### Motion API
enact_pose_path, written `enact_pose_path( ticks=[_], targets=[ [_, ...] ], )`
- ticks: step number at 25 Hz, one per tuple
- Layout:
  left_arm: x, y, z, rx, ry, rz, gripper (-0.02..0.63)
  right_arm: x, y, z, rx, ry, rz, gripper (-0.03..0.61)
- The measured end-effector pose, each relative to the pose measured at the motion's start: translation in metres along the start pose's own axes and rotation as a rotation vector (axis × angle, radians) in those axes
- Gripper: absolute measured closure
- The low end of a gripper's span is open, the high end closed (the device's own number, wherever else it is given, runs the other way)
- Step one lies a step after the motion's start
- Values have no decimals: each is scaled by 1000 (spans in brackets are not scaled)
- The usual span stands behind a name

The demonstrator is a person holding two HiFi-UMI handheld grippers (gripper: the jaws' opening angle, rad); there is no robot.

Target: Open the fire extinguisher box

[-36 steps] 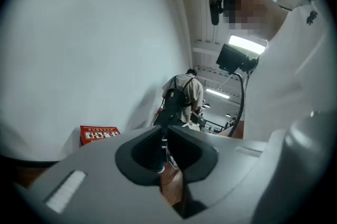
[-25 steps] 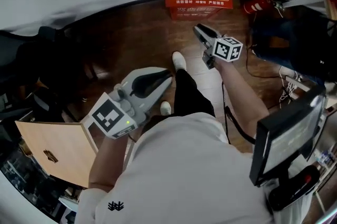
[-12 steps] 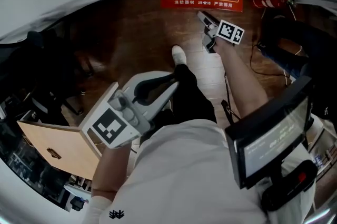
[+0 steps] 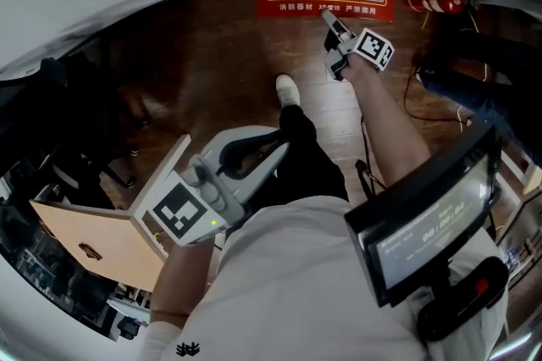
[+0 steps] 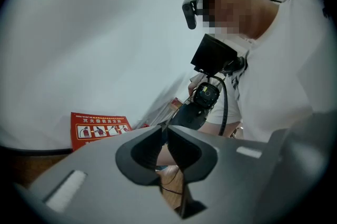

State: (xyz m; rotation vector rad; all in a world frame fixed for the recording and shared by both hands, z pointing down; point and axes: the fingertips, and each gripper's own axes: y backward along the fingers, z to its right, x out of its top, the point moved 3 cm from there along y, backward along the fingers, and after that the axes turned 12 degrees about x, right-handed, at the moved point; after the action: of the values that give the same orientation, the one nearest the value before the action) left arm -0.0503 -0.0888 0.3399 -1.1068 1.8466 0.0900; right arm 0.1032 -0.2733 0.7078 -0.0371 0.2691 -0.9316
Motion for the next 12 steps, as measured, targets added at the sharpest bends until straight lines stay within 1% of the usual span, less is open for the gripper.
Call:
enact_pose_path(
  ticks=[4, 6, 8, 12],
  targets=[
    [3, 1, -2, -9, 4, 9, 591, 2, 1, -8, 20, 11, 13, 460],
    [3, 2, -1, -14, -1, 14, 591, 2, 3, -17, 37, 1, 27, 462],
    [3, 4, -1, -25, -12, 25, 591, 4, 4, -32, 74, -12, 45, 465],
    [3, 9, 2, -39, -24, 49, 591, 11, 4, -68, 146, -8, 70, 468]
  ],
)
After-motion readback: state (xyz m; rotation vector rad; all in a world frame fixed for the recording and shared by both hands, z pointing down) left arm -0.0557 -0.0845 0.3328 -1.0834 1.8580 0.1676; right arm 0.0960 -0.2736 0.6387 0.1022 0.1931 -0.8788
